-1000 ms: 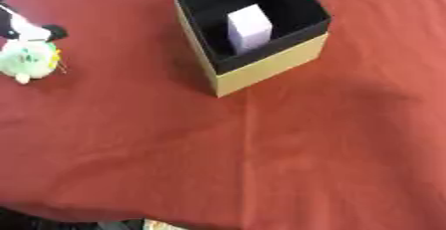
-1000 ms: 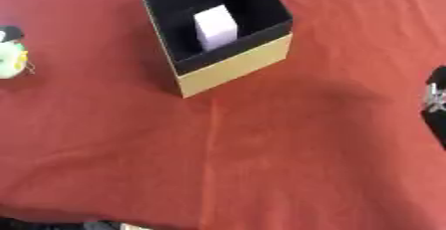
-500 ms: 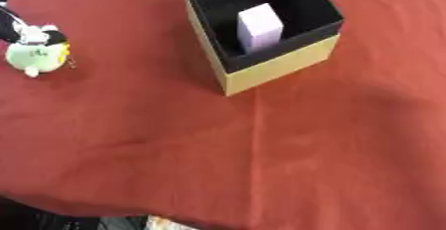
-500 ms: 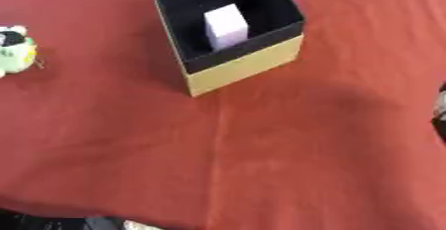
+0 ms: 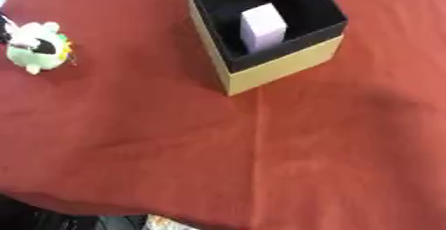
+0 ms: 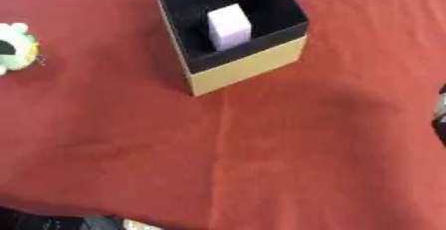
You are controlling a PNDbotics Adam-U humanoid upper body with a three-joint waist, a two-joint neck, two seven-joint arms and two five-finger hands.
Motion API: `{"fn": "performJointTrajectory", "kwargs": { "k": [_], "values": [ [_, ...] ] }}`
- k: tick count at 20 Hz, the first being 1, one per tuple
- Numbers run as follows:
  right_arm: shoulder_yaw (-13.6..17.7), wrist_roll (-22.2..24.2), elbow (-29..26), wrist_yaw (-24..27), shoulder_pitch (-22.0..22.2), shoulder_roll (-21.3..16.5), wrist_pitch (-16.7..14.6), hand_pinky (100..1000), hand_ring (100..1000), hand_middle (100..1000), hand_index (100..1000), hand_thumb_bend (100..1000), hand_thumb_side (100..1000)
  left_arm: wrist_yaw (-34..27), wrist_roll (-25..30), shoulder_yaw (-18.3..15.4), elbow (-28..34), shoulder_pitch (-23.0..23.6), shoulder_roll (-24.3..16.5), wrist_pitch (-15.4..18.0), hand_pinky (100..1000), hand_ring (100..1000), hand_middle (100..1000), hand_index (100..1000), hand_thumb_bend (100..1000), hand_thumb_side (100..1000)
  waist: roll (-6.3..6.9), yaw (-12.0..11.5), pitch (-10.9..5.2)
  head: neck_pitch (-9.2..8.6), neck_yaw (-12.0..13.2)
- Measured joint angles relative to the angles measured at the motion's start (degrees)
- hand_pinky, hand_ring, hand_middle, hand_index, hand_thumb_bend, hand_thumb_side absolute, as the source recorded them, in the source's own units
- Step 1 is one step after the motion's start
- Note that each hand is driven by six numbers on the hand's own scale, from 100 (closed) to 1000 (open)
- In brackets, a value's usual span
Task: Pick up objects on the table and place them in the box.
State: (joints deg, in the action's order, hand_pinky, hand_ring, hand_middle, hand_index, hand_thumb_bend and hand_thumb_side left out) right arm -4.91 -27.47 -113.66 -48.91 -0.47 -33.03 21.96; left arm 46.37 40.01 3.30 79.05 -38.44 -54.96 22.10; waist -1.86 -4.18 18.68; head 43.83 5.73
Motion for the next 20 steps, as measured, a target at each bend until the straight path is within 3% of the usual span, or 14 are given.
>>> {"fn": "performJointTrajectory", "kwargs": {
  "k": [13, 20],
  "values": [
    [0.0, -0.1, 0.0, 0.1, 0.0, 0.3, 0.1, 479, 464, 497, 693, 100, 118, 8.4, -2.8, -0.4, -6.2, -0.7, 1.7, 0.1, 896, 972, 901, 959, 769, 702, -0.11, -0.2, -0.02, 0.00, 0.4],
    [0.0, -0.3, 0.0, 0.1, 0.0, 0.6, 0.1, 475, 462, 496, 693, 100, 130, 13.1, -5.0, -0.3, -11.2, -2.5, 4.1, -0.6, 828, 887, 790, 955, 782, 693, -0.06, -0.1, -0.01, 0.00, 1.0]
  ]
}}
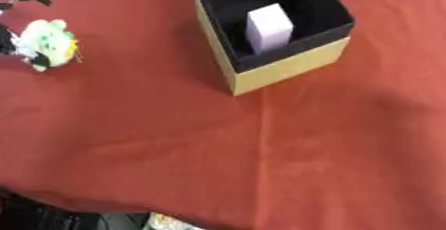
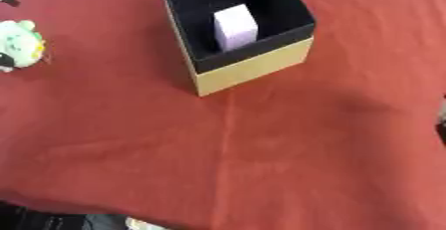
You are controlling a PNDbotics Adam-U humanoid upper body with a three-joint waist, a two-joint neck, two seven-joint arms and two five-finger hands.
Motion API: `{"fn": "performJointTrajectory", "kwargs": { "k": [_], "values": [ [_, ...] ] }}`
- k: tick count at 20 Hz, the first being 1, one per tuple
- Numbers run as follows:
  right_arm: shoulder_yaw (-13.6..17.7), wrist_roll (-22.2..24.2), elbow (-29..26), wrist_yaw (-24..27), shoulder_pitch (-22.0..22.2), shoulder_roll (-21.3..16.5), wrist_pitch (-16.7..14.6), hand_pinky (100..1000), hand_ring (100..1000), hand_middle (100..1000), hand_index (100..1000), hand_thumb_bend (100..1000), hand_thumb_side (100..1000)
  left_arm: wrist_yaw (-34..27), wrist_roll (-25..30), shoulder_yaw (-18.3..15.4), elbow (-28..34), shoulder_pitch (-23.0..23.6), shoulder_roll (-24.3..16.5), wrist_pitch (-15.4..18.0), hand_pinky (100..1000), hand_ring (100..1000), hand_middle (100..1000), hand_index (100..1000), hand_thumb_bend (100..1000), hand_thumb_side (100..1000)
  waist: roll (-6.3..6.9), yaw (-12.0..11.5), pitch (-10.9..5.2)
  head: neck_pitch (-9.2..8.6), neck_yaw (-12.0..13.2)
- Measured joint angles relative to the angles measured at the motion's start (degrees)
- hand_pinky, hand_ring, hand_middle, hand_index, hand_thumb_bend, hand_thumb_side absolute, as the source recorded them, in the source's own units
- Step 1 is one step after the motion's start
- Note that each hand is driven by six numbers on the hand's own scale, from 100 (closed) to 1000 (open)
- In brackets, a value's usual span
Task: Pick up objects on the table and place them in the box.
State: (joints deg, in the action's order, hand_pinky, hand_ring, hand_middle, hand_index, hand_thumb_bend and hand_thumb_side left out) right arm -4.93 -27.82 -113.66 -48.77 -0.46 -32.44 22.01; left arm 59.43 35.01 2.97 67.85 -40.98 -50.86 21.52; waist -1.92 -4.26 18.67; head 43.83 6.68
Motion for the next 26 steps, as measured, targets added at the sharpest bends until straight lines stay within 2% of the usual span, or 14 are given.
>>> {"fn": "performJointTrajectory", "kwargs": {
  "k": [5, 10, 15, 21, 23, 26],
  "values": [
    [0.0, -0.2, 0.0, 0.0, 0.0, 0.4, 0.0, 473, 461, 495, 693, 100, 134, 2.3, -1.7, 0.0, -3.5, -1.1, 1.5, -0.1, 775, 836, 759, 963, 784, 645, 0.04, 0.0, 0.10, 0.00, 0.2],
    [0.0, -0.4, 0.0, 0.1, 0.0, 0.4, 0.0, 471, 461, 495, 693, 100, 136, 4.0, -3.7, 0.0, -6.0, -1.7, 2.5, -0.6, 767, 830, 762, 969, 785, 643, 0.05, 0.0, 0.12, 0.00, 0.3],
    [0.0, -0.5, 0.0, 0.2, 0.0, 0.4, 0.0, 470, 460, 494, 693, 100, 139, 5.6, -4.8, 0.0, -7.8, -2.3, 3.1, -0.8, 761, 826, 756, 936, 794, 628, 0.06, 0.0, 0.13, 0.00, 0.3],
    [0.0, -0.6, 0.0, 0.5, -0.1, 0.5, 0.0, 468, 460, 494, 693, 100, 141, 5.7, -5.2, 0.0, -8.6, -2.7, 3.4, 0.4, 697, 767, 677, 795, 642, 601, 0.12, 0.0, 0.13, 0.00, 0.2],
    [0.0, -0.6, 0.0, 0.5, -0.1, 0.5, 0.1, 468, 459, 494, 694, 100, 148, 4.5, -4.7, 0.0, -8.4, -2.7, 3.5, 1.3, 681, 752, 676, 795, 544, 590, 0.16, 0.0, 0.13, 0.00, 0.0],
    [0.0, -0.6, 0.0, 0.6, -0.1, 0.5, 0.2, 467, 459, 494, 694, 100, 152, 2.5, -3.3, 0.0, -7.7, -2.2, 3.5, 2.8, 675, 746, 684, 804, 494, 588, 0.10, -0.1, 0.21, 0.00, -0.3]
  ]
}}
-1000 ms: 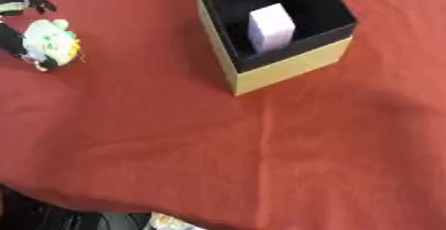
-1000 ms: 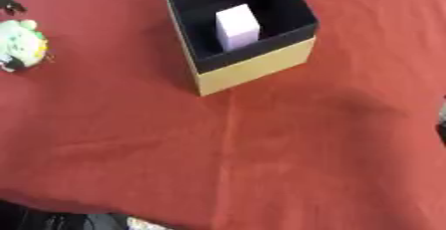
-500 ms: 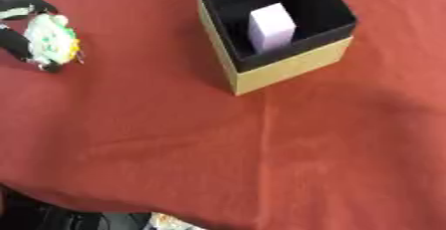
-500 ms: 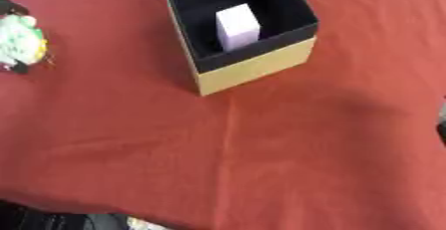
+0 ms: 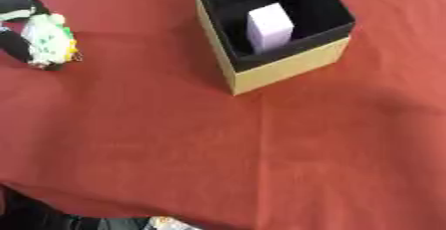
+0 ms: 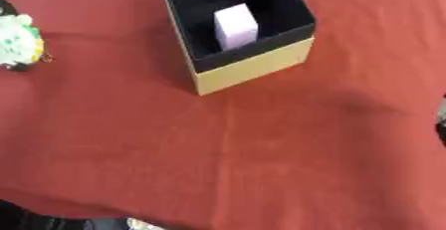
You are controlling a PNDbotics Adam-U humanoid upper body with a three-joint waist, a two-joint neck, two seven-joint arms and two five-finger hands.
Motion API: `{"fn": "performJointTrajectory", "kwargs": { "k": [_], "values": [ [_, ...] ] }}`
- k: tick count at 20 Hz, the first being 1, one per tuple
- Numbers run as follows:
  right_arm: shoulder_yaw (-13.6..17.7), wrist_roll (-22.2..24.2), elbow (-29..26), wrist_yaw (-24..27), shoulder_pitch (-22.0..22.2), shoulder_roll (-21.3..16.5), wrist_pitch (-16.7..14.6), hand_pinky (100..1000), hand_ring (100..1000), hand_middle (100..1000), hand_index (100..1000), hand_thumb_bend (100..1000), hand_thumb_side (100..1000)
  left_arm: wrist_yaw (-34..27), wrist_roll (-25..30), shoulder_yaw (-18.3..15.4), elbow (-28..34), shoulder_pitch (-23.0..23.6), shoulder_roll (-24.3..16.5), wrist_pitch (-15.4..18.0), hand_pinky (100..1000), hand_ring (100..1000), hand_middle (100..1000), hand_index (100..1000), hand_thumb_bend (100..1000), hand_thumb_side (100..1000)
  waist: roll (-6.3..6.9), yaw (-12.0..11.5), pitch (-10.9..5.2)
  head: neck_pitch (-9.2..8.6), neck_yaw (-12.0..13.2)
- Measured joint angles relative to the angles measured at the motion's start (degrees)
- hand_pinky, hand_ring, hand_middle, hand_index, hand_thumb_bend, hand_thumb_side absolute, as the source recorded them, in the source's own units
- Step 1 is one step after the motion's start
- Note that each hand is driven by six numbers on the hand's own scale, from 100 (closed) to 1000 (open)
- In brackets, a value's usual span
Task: Pick up objects on the table and place them in the box.
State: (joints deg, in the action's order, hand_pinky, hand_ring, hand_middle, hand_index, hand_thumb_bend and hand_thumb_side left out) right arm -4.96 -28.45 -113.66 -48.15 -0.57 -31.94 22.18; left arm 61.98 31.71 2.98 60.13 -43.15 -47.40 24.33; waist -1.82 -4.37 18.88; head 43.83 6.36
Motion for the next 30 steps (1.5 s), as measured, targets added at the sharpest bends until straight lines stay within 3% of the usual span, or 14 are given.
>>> {"fn": "performJointTrajectory", "kwargs": {
  "k": [5, 10, 16, 22, 24, 28, 30],
  "values": [
    [0.0, -0.2, 0.0, 0.3, 0.0, 0.1, 0.2, 466, 459, 493, 693, 100, 155, -4.1, 2.9, 0.0, 2.6, 0.3, 0.0, 1.5, 673, 743, 689, 808, 469, 585, 0.15, -0.3, 0.06, 0.00, -0.5],
    [0.0, -0.3, 0.0, 0.3, 0.1, 0.1, 0.4, 465, 458, 493, 693, 100, 156, -8.4, 5.9, 0.0, 4.8, 0.3, -0.9, 1.3, 688, 756, 751, 857, 413, 645, 0.90, -0.7, -0.21, 0.00, -1.0],
    [0.1, -0.4, 0.0, 0.3, 0.2, 0.0, 0.4, 464, 458, 493, 693, 100, 157, -13.0, 8.3, -0.1, 7.2, 0.1, -1.9, -0.9, 689, 758, 761, 864, 389, 581, 1.51, -1.0, -0.80, 0.00, -1.6],
    [0.4, -0.4, 0.0, 0.3, 0.5, -0.1, 0.4, 467, 459, 494, 693, 100, 144, -16.1, 8.8, -0.2, 10.8, -1.5, -2.1, -1.4, 602, 671, 706, 825, 338, 374, 1.85, -1.2, -1.23, 0.00, -2.4],
    [0.4, -0.3, 0.0, 0.2, 0.5, -0.1, 0.3, 467, 460, 494, 693, 100, 142, -17.3, 8.5, 0.2, 12.8, -2.8, -1.9, -1.1, 556, 628, 671, 805, 280, 268, 1.86, -1.3, -1.31, 0.00, -2.9],
    [0.4, 0.1, 0.0, 0.1, 0.3, -0.2, -0.1, 468, 460, 494, 693, 100, 137, -20.4, 7.9, 2.2, 17.7, -6.7, 0.9, -0.5, 504, 589, 630, 783, 209, 170, 1.82, -1.3, -1.68, 0.00, -4.0],
    [0.4, 0.4, 0.0, 0.1, 0.1, -0.2, -0.3, 468, 460, 494, 693, 100, 138, -22.0, 8.0, 3.4, 20.2, -8.8, 3.0, -0.6, 491, 579, 622, 780, 162, 181, 1.77, -1.0, -1.76, 0.00, -4.6]
  ]
}}
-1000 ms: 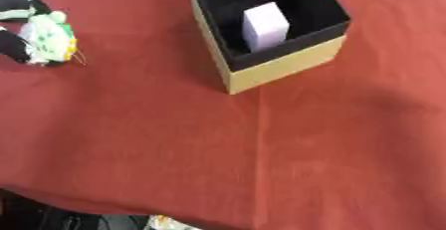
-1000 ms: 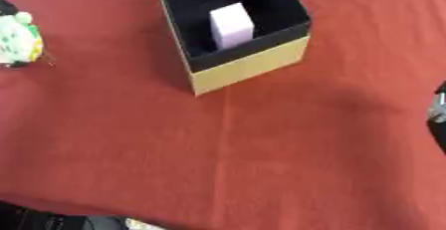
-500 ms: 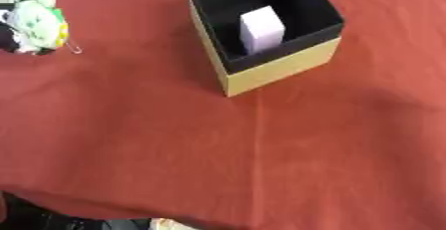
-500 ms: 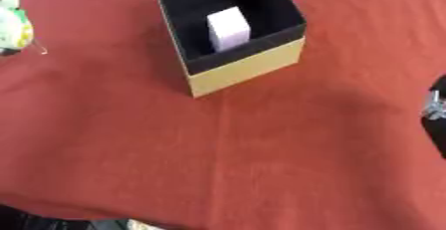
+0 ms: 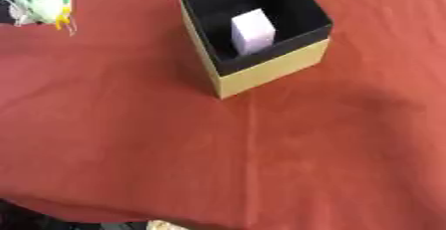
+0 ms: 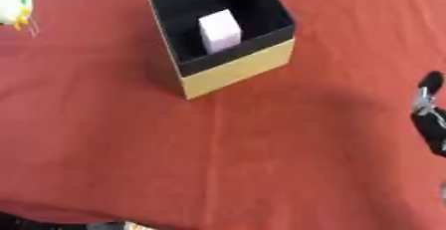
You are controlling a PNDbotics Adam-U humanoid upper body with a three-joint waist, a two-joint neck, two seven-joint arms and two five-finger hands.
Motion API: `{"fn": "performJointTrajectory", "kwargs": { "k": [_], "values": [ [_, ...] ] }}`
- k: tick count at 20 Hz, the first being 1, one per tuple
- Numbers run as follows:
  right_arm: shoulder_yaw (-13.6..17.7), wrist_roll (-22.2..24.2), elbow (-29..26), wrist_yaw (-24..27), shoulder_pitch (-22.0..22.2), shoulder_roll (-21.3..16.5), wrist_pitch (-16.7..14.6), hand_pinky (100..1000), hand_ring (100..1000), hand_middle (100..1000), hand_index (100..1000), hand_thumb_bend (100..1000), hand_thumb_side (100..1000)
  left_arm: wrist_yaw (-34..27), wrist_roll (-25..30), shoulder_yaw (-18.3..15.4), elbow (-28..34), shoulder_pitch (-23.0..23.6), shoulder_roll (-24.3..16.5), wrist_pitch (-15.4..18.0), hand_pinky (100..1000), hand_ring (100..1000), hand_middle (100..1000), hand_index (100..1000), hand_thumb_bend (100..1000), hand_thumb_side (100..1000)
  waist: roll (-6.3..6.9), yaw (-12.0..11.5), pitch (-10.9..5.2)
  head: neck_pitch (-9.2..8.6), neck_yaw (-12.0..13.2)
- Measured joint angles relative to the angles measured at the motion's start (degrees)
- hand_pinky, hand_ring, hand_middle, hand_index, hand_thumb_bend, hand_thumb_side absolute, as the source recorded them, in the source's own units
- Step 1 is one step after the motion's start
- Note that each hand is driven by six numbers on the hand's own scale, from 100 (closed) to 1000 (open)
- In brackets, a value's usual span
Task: Pick up objects on the table and place them in the box.
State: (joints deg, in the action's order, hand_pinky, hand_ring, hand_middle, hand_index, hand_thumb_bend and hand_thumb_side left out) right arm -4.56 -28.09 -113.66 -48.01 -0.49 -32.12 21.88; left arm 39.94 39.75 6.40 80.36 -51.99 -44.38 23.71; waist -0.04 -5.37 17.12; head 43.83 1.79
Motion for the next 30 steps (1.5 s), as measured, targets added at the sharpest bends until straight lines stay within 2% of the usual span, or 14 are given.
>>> {"fn": "performJointTrajectory", "kwargs": {
  "k": [6, 9, 11, 14, 21, 29, 30],
  "values": [
    [0.2, 0.3, 0.0, 0.0, -0.1, 0.0, -0.3, 466, 460, 494, 693, 100, 137, -3.6, 2.4, 2.9, 3.7, -5.7, 7.0, -2.4, 479, 571, 617, 778, 116, 175, 0.42, 0.6, -0.17, 0.00, -2.6],
    [0.3, 0.5, 0.0, 0.0, -0.5, -0.2, -0.5, 465, 459, 494, 693, 100, 140, -3.5, 3.3, 4.0, 3.7, -7.7, 10.6, -3.3, 480, 569, 615, 775, 123, 172, 0.68, 1.0, -0.17, 0.00, -3.1],
    [0.3, 0.5, 0.0, 0.0, -0.6, -0.2, -0.6, 465, 459, 494, 693, 100, 141, -2.6, 3.6, 4.5, 3.4, -8.8, 12.9, -3.6, 467, 560, 608, 773, 100, 209, 0.70, 1.4, -0.17, 0.00, -3.1],
    [0.3, 0.7, 0.0, 0.0, -1.1, -0.4, -0.9, 464, 459, 494, 693, 100, 144, -0.7, 3.3, 4.9, 1.5, -10.0, 16.3, -3.9, 424, 531, 600, 780, 100, 208, 0.92, 1.9, -0.15, 0.00, -2.9],
    [0.3, 0.7, 0.0, 0.3, -1.7, -0.4, -1.1, 461, 458, 493, 693, 100, 155, 4.7, -0.6, 4.4, -5.8, -12.7, 21.6, -6.3, 417, 524, 591, 766, 100, 210, 1.08, 3.1, 0.73, 0.00, -1.5],
    [-0.1, 0.5, 0.0, 0.4, -2.4, -0.4, -1.4, 460, 454, 492, 693, 100, 163, 11.3, -6.3, 3.6, -13.0, -14.5, 25.0, -6.8, 425, 530, 596, 768, 100, 222, 1.33, 3.8, 1.56, 0.00, -0.6],
    [-0.1, 0.5, 0.0, 0.5, -2.5, -0.4, -1.4, 458, 451, 491, 693, 100, 174, 12.3, -6.9, 3.6, -13.4, -14.6, 25.2, -6.5, 485, 571, 627, 781, 145, 242, 1.32, 3.8, 1.56, 0.00, -0.6]
  ]
}}
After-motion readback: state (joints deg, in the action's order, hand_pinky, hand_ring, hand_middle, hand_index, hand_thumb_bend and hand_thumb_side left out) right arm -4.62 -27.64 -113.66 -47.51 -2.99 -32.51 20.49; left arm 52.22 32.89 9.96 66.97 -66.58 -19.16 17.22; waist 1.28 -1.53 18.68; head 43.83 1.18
